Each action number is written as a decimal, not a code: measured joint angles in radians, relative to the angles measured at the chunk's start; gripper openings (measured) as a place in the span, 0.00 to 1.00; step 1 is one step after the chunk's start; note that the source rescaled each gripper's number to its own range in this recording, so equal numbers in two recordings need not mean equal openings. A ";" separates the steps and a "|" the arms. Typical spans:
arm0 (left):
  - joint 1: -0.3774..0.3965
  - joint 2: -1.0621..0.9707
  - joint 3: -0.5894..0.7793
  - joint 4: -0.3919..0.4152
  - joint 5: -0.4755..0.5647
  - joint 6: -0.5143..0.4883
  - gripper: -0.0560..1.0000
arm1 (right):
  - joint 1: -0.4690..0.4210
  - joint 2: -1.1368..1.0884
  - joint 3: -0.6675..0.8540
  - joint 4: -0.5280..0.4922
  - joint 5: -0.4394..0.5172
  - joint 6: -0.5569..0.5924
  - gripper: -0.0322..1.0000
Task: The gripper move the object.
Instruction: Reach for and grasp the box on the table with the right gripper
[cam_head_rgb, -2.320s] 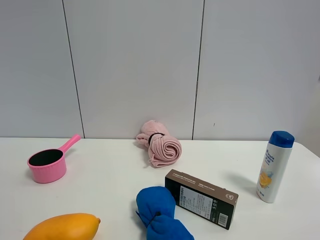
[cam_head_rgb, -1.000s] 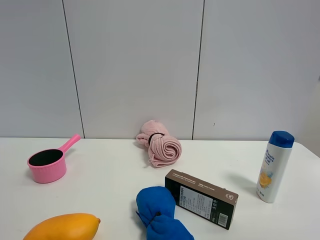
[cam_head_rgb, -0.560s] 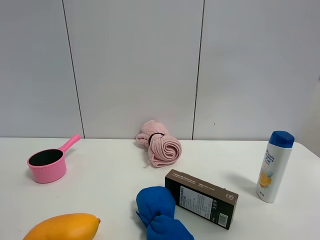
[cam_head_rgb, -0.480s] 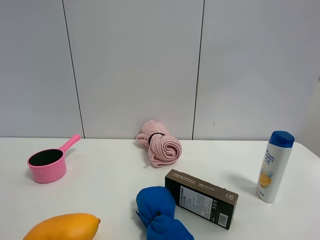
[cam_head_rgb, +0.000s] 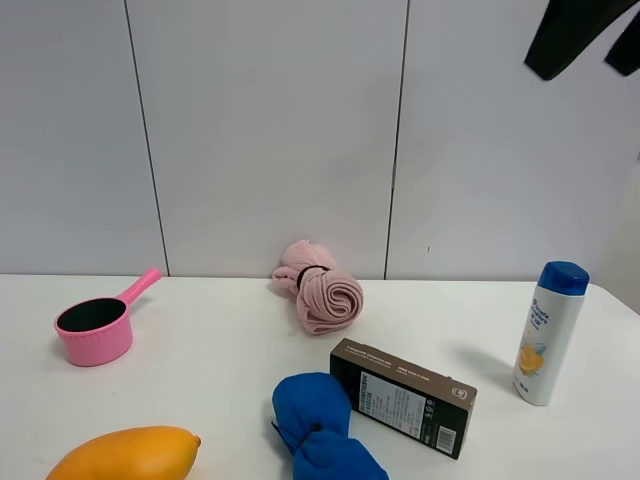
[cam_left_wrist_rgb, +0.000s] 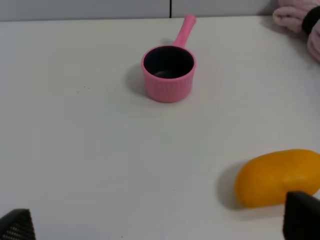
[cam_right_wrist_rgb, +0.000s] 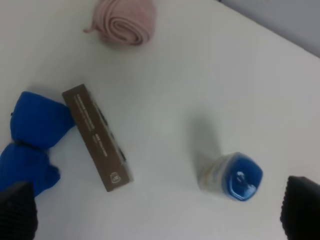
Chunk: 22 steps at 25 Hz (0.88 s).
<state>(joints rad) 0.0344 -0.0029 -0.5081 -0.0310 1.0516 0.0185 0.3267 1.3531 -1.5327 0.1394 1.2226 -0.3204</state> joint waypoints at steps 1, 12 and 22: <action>0.000 0.000 0.000 0.000 0.000 0.000 1.00 | 0.018 0.022 -0.004 -0.002 -0.001 -0.004 0.96; 0.000 0.000 0.000 0.000 0.000 0.000 1.00 | 0.210 0.249 -0.006 -0.139 -0.001 -0.106 0.95; 0.000 0.000 0.000 0.000 0.000 0.000 1.00 | 0.303 0.410 -0.008 -0.139 -0.002 -0.095 0.95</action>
<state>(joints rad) 0.0344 -0.0029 -0.5081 -0.0310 1.0516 0.0185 0.6293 1.7635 -1.5403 0.0000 1.2202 -0.4157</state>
